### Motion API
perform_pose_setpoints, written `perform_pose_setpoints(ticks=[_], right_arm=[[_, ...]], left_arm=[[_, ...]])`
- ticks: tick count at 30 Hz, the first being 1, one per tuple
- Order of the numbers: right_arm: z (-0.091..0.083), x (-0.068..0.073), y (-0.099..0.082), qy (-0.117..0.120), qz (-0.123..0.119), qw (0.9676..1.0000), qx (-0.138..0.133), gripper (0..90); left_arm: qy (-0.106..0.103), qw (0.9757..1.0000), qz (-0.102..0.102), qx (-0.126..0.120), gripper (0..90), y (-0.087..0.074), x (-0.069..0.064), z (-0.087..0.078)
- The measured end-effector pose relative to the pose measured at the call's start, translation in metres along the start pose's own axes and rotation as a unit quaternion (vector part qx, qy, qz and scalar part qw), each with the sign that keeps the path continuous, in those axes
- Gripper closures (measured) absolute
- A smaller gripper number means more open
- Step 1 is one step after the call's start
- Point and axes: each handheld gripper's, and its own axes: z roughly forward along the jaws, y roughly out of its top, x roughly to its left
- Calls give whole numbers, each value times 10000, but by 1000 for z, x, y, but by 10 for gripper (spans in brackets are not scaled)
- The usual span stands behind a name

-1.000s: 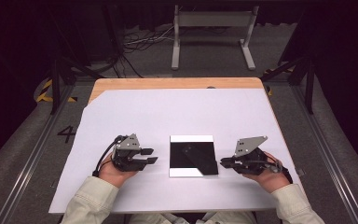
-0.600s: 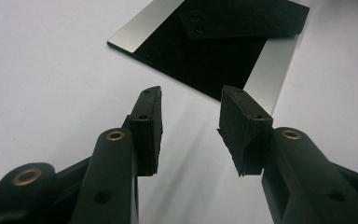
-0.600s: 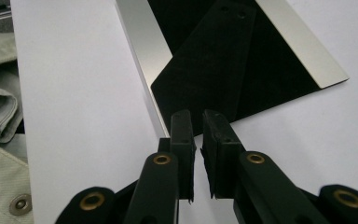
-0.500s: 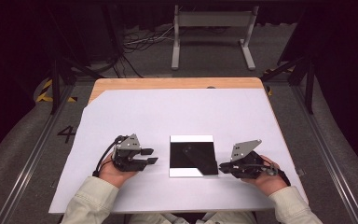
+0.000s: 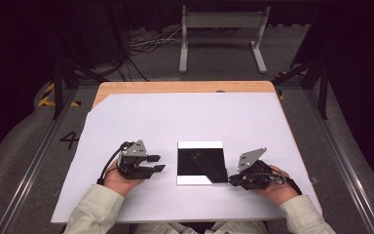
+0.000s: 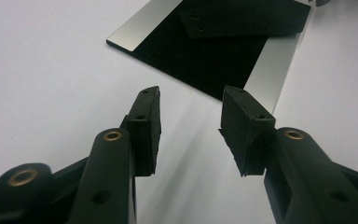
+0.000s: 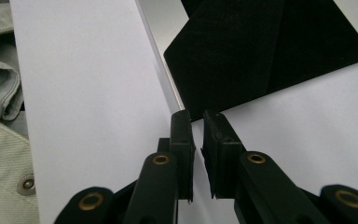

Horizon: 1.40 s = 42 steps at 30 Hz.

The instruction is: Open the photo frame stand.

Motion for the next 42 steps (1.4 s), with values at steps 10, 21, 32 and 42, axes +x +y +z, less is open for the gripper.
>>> perform_pose_setpoints(ticks=[10,21,32,42], right_arm=[[5,-1,-1,113,138,9997,177,818],[10,-1,0,135,196,9994,252,837],[9,-1,0,119,221,9995,201,895],[1,-1,2,120,229,9997,-13,900]], left_arm=[[-16,10000,9,6,580,0,0,1],[-25,10000,-9,16,577,0,0,2],[-25,10000,-38,7,571,-1,0,2],[-22,10000,-44,2,568,-1,1,2]])
